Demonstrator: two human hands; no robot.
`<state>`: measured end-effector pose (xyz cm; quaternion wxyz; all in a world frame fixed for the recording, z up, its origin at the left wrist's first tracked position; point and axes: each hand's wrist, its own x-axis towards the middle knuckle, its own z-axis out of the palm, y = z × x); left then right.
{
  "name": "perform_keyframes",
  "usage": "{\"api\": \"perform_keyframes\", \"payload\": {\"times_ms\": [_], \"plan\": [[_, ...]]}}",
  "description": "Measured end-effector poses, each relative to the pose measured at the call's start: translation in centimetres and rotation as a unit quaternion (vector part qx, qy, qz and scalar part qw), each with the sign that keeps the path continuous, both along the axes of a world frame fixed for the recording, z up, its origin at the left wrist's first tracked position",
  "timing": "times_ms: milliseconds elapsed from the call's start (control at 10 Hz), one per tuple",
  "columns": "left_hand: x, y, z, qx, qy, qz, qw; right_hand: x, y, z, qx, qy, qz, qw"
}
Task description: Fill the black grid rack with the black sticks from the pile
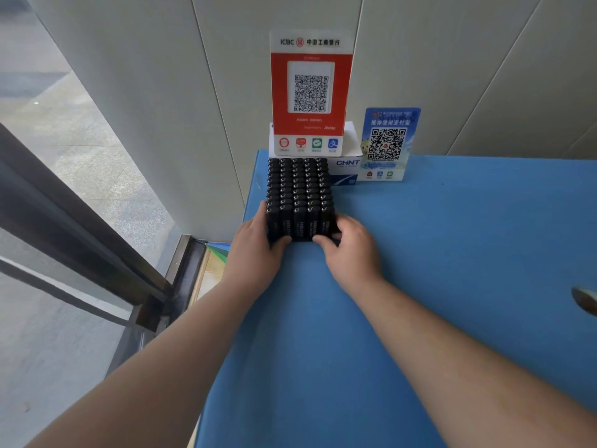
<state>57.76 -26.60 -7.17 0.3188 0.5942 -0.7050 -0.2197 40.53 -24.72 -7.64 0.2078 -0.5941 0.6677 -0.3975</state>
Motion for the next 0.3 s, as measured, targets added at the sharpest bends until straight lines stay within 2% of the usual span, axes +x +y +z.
{"api": "perform_keyframes", "payload": {"times_ms": [300], "plan": [[1.2, 1.6, 0.5, 0.084, 0.038, 0.032, 0.995, -2.0, 4.3, 0.2, 0.082, -0.115, -0.021, 0.990]]}}
